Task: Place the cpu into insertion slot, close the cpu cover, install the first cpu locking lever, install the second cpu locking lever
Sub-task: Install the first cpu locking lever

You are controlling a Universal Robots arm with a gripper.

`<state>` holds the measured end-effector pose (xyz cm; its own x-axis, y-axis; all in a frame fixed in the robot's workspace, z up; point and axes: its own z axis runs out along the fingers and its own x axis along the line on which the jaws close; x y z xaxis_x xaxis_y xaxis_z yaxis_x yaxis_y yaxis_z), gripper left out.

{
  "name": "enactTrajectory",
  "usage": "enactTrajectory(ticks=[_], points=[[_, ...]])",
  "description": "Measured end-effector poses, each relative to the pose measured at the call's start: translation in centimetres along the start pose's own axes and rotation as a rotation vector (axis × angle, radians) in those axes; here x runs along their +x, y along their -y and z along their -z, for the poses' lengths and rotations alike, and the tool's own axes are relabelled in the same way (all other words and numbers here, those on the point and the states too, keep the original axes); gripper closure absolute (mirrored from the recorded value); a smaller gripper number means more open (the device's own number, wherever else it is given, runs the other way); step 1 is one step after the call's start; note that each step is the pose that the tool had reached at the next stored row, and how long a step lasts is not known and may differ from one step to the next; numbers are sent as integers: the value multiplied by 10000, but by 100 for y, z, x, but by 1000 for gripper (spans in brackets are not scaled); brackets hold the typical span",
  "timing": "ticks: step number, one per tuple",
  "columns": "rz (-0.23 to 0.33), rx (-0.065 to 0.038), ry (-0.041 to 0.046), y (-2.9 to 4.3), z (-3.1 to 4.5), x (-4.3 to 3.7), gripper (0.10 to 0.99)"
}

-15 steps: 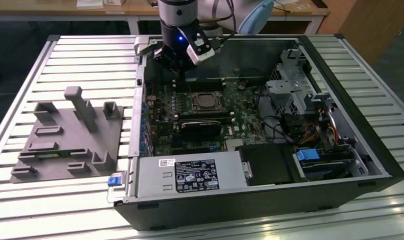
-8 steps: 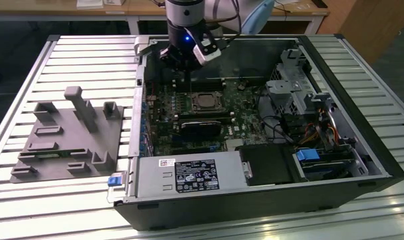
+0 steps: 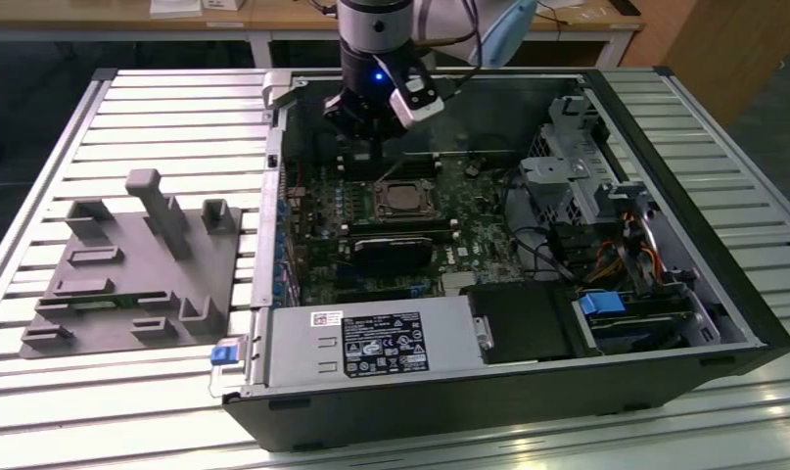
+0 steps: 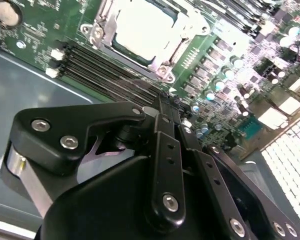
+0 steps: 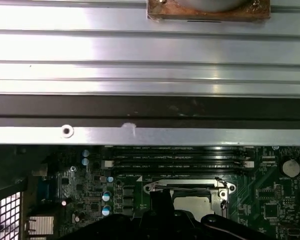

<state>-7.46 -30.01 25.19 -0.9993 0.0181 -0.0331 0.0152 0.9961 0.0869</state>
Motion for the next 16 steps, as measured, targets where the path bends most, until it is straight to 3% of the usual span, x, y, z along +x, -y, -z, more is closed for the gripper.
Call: enactTrajectory(ticks=[11,16], points=[[-5,-2,3,-1,-4,-30,973],[-14,-1,2,0,-30,-110,973]])
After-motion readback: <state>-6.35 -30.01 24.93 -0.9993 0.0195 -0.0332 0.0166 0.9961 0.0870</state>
